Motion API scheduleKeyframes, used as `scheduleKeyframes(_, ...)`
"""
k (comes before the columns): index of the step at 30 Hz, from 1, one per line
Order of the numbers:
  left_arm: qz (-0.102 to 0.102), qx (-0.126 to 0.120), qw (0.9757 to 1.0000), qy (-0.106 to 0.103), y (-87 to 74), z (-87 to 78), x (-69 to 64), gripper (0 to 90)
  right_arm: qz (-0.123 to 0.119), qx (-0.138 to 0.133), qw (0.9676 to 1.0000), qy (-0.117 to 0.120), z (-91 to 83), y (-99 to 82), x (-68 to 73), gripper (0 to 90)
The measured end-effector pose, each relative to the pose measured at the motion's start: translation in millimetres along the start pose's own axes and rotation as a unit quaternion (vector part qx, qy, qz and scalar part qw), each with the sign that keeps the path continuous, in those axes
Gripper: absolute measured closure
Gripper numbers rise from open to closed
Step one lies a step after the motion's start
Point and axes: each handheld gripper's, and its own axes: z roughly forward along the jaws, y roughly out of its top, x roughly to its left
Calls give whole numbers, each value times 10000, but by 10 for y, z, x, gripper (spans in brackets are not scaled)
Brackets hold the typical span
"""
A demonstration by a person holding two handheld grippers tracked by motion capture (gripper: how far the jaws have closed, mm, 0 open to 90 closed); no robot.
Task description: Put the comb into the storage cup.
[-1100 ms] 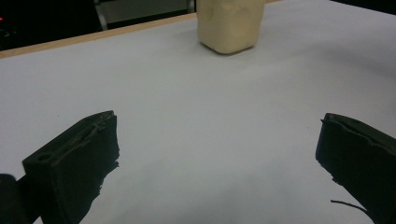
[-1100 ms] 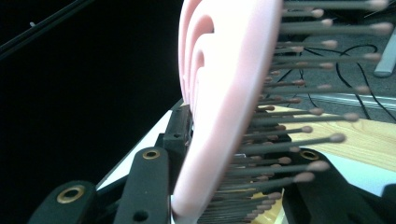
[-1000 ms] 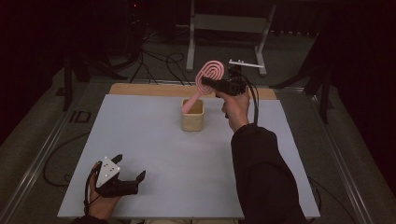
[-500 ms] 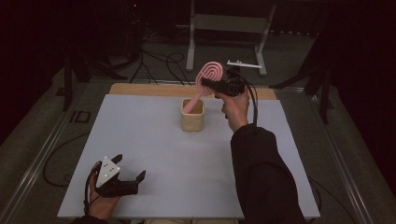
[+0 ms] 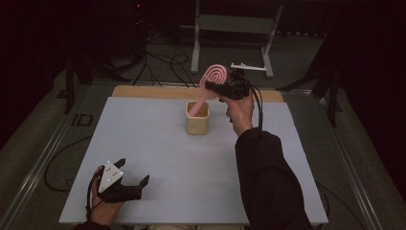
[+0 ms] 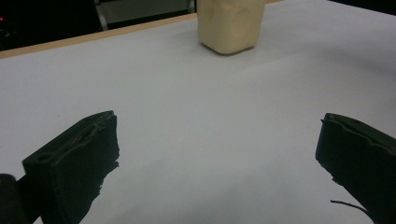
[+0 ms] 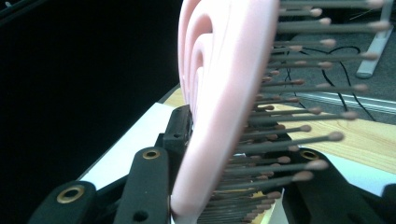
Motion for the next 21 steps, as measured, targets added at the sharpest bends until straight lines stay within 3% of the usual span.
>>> scheduleKeyframes(21,3,8,10000,-3,-1,0,0,0,70,99,9999,-40,81,-74,-35,639)
